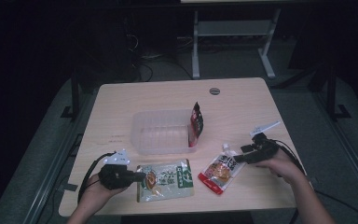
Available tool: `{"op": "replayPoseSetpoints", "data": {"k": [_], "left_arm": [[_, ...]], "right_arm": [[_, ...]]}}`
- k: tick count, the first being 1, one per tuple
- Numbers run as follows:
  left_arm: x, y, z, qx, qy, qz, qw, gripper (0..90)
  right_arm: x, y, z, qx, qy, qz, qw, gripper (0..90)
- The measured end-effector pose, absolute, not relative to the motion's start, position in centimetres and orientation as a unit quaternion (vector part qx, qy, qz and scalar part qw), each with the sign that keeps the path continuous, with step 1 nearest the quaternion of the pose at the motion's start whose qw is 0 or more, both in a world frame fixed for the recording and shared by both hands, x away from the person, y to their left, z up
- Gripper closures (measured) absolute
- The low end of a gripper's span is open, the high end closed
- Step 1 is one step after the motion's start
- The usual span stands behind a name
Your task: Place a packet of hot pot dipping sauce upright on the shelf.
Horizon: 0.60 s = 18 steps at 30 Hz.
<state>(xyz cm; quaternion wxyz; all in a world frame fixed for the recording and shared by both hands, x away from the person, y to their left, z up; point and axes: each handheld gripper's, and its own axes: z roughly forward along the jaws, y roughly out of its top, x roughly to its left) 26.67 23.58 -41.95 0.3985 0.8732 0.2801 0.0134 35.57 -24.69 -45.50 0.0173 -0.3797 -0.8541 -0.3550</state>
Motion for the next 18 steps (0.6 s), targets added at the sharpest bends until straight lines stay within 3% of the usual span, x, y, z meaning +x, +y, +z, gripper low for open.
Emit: {"op": "replayPoseSetpoints", "data": {"k": [18], "left_arm": [[28.5,10.0,-43.1,0.888,0.191,-0.027,0.418,89.9]], "right_arm": [[35.3,-24.5,-45.3,-0.373,-0.855,-0.360,0.016,31.4]]}}
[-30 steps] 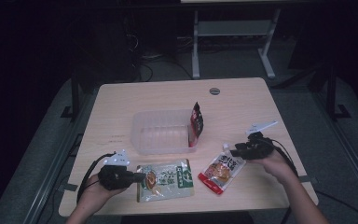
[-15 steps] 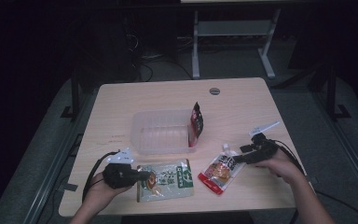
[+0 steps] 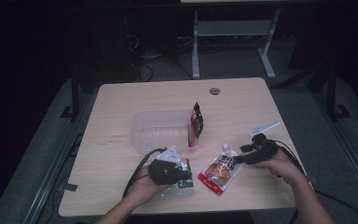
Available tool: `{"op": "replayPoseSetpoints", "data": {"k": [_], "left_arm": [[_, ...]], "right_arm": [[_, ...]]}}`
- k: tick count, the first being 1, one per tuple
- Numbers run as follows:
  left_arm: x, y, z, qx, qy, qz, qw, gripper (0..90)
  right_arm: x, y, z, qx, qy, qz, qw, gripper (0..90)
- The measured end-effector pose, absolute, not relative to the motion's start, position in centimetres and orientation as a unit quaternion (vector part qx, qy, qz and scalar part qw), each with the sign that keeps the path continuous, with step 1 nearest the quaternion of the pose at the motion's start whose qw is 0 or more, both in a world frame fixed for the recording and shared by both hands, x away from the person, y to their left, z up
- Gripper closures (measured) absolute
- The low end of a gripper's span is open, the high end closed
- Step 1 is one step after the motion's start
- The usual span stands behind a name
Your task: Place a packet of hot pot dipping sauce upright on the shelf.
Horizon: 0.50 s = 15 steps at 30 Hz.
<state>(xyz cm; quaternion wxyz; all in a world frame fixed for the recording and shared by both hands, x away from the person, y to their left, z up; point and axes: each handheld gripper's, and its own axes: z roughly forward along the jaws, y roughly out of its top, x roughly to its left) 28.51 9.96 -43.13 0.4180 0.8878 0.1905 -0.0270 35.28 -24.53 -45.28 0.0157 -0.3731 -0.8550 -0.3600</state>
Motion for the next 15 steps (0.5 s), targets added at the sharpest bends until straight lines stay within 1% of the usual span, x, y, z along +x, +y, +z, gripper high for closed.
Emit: {"op": "replayPoseSetpoints", "data": {"k": [2,7,15], "left_arm": [[28.8,8.5,-43.6,0.890,0.187,-0.025,0.415,89.9],[29.3,6.0,-44.9,0.894,0.181,-0.042,0.408,89.9],[28.9,4.2,-46.0,0.906,0.164,-0.026,0.390,89.9]], "right_arm": [[35.2,-24.6,-45.3,-0.372,-0.855,-0.362,0.016,31.4],[35.2,-24.8,-45.3,-0.374,-0.853,-0.363,0.018,31.4],[34.8,-24.8,-45.6,-0.373,-0.856,-0.357,0.023,31.5]]}}
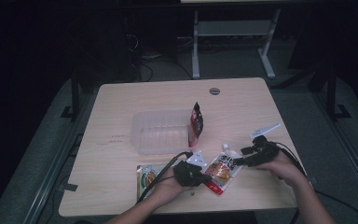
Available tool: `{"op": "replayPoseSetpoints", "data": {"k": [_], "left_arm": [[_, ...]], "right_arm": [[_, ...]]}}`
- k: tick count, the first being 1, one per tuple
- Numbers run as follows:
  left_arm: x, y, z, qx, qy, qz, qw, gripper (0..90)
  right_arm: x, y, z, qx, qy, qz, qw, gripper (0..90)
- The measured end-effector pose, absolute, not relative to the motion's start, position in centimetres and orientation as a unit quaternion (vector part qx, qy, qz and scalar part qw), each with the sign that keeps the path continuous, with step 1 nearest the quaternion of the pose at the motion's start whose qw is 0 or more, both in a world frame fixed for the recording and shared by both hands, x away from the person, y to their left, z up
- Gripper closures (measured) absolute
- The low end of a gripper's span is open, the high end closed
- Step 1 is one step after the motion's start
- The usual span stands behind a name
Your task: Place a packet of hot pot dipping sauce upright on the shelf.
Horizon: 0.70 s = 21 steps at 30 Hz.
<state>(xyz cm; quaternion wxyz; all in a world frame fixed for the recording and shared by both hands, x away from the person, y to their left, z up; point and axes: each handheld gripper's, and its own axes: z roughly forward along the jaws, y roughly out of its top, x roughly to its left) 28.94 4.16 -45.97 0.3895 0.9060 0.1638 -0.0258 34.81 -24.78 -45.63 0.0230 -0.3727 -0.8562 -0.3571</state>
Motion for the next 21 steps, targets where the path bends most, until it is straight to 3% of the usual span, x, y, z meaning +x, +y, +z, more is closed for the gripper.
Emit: {"op": "replayPoseSetpoints", "data": {"k": [21], "left_arm": [[28.65,3.64,-46.47,0.917,0.156,-0.022,0.366,90.0]], "right_arm": [[34.76,-24.04,-46.33,-0.358,-0.860,-0.360,0.047,34.2]]}}
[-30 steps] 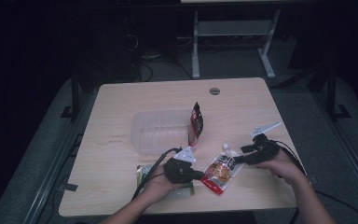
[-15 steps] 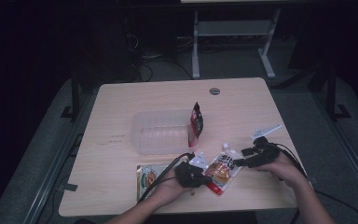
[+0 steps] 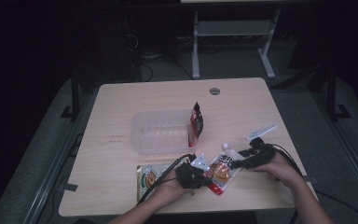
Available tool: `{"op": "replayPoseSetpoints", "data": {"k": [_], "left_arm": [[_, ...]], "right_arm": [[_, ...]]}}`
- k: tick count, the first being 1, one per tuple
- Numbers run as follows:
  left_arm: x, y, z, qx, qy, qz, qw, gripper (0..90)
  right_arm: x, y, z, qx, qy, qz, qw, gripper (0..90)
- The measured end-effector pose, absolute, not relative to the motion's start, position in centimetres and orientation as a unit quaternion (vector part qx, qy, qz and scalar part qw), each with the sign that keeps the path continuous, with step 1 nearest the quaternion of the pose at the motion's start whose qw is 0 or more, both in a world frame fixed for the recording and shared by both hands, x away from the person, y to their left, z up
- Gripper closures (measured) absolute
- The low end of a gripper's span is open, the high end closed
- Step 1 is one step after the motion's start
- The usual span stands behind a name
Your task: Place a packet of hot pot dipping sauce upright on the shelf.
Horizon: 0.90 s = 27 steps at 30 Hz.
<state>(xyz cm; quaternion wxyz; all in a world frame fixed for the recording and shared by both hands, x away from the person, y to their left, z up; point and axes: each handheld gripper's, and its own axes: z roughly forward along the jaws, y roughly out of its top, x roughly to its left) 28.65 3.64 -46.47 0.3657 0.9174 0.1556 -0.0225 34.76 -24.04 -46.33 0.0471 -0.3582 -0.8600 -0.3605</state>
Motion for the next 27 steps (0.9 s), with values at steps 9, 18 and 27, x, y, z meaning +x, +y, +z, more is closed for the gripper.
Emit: {"op": "replayPoseSetpoints", "data": {"k": [9,18,27], "left_arm": [[28.68,3.66,-46.48,0.918,0.155,-0.023,0.365,90.0],[28.75,3.67,-46.48,0.918,0.153,-0.024,0.366,90.0],[28.77,3.67,-46.50,0.917,0.155,-0.027,0.366,90.0]], "right_arm": [[35.13,-24.10,-46.62,-0.364,-0.848,-0.377,0.079,41.6],[35.50,-24.03,-46.84,-0.365,-0.845,-0.381,0.088,56.2],[35.44,-23.72,-46.83,-0.360,-0.853,-0.371,0.074,69.9]]}}
